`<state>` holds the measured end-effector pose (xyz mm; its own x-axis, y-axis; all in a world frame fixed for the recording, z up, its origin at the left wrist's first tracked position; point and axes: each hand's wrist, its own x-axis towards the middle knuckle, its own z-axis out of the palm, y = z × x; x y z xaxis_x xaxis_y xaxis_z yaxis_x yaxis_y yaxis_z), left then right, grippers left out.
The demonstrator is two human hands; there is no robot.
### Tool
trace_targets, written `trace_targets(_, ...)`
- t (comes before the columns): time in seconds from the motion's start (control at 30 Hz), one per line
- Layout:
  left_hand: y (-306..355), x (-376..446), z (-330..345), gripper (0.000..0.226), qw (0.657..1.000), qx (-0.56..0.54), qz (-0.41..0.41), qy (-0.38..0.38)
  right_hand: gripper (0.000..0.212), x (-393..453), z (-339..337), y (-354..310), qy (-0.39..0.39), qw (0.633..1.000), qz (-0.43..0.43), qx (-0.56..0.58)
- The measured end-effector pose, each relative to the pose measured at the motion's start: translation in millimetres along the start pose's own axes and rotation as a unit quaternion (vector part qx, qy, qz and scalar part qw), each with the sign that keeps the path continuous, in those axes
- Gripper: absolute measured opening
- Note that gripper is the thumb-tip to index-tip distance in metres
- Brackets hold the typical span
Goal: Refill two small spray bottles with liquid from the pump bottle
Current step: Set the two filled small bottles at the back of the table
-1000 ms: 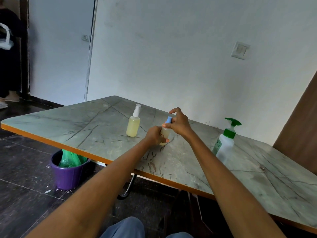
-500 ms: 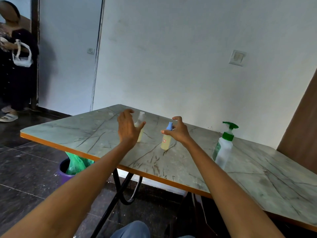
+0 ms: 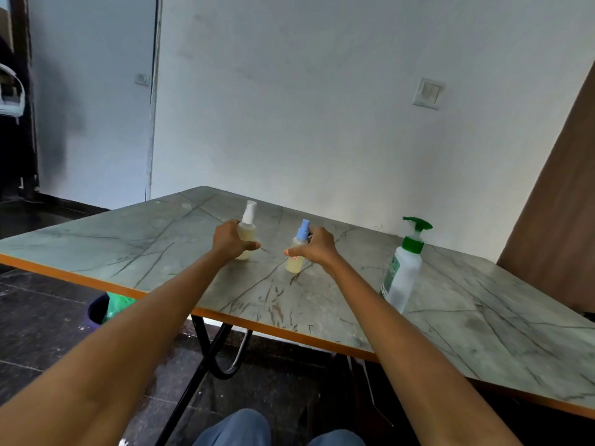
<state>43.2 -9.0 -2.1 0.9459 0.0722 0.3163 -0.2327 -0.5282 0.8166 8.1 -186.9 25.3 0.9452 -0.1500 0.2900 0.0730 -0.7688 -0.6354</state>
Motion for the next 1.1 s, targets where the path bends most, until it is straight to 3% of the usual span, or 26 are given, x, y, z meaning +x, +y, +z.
trace_targets(0.4, -2, 14, -4, 0.062, 0.997, -0.027, 0.009, -0.075, 0.051, 7, 7, 0, -0.012, 0.999, 0.012, 0.047)
trace_targets(0.63, -6, 17, 0, 0.060, 0.997, 0.013, -0.004, -0.070, 0.025, 7, 8, -1, -0.016, 0.998, 0.013, 0.057)
trace_targets(0.8, -2, 25, 1, 0.054, 0.996, 0.021, 0.006, -0.084, 0.040, 16, 6, -8, -0.018, 0.997, 0.013, 0.069)
trace_targets(1.1, -3, 49, 18, 0.050, 0.994, 0.020, 0.014, -0.102, 0.043, 52, 13, -6, -0.016, 0.999, 0.034, 0.024)
